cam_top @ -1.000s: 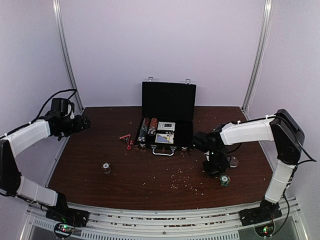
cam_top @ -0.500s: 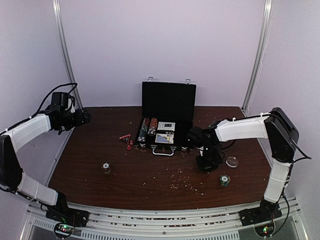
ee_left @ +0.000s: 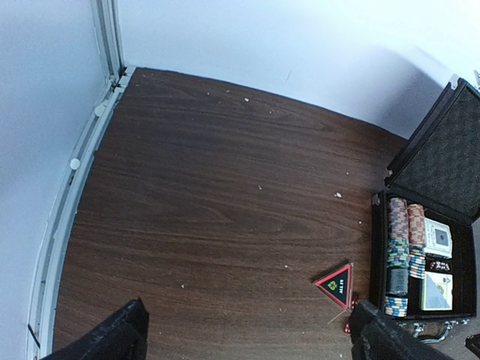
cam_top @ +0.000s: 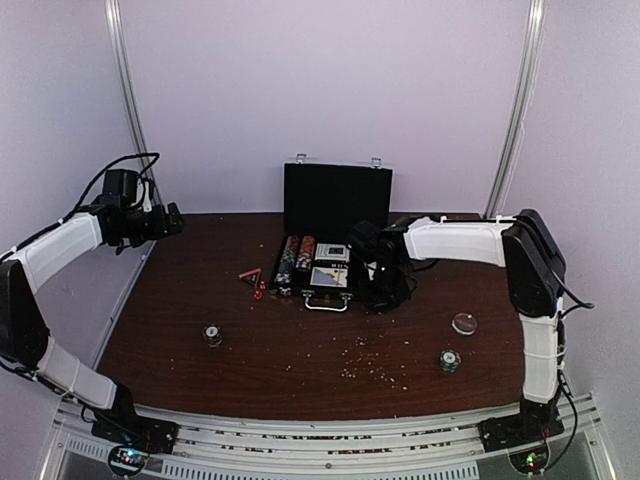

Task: Pack up texas hold em set
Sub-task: Place the dice in the slot.

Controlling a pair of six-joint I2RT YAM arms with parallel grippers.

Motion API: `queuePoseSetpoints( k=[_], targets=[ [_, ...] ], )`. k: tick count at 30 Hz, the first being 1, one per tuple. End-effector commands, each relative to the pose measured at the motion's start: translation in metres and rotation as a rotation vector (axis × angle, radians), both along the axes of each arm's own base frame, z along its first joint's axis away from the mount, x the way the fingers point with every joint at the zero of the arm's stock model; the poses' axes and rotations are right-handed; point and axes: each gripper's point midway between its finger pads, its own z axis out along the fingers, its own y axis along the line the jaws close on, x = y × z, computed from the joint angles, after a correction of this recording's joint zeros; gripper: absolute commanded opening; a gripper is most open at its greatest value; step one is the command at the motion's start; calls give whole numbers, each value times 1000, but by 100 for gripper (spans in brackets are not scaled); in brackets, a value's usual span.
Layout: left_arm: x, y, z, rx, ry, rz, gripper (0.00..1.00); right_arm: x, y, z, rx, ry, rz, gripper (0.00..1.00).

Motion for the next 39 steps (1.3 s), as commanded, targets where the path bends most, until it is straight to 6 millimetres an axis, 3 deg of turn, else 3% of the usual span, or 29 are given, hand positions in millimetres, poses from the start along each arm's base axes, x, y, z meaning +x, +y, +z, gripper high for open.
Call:
queuePoseSetpoints(
  k=[1, 8, 16, 19, 24, 27, 34, 39],
  targets=[
    [5, -6, 15, 40, -28, -65, 96, 19, 20, 16, 49, -45, -34, 0],
    [-2, -3, 27, 44, -87, -48, 97, 36, 65, 29, 194, -67, -119, 0],
    [-17, 4, 60, 136, -230, -62, 98, 72, 111, 45, 331, -119, -210, 0],
    [-26, 1, 59, 140, -260, -89, 98, 77, 99, 43, 246, -118, -227, 0],
    [-38, -7, 46, 96, -257, -117, 98, 86, 116, 40, 356, -102, -242, 0],
    [-48, -5, 45, 96, -266, -110, 98, 91, 107, 35, 313, -109, -274, 0],
    [-57, -9, 42, 63, -279, -116, 98, 135, 114, 60, 499, -223, -413, 0],
    [-52, -9, 50, 66, -297, -116, 98, 165, 124, 59, 606, -259, -466, 0]
  ],
)
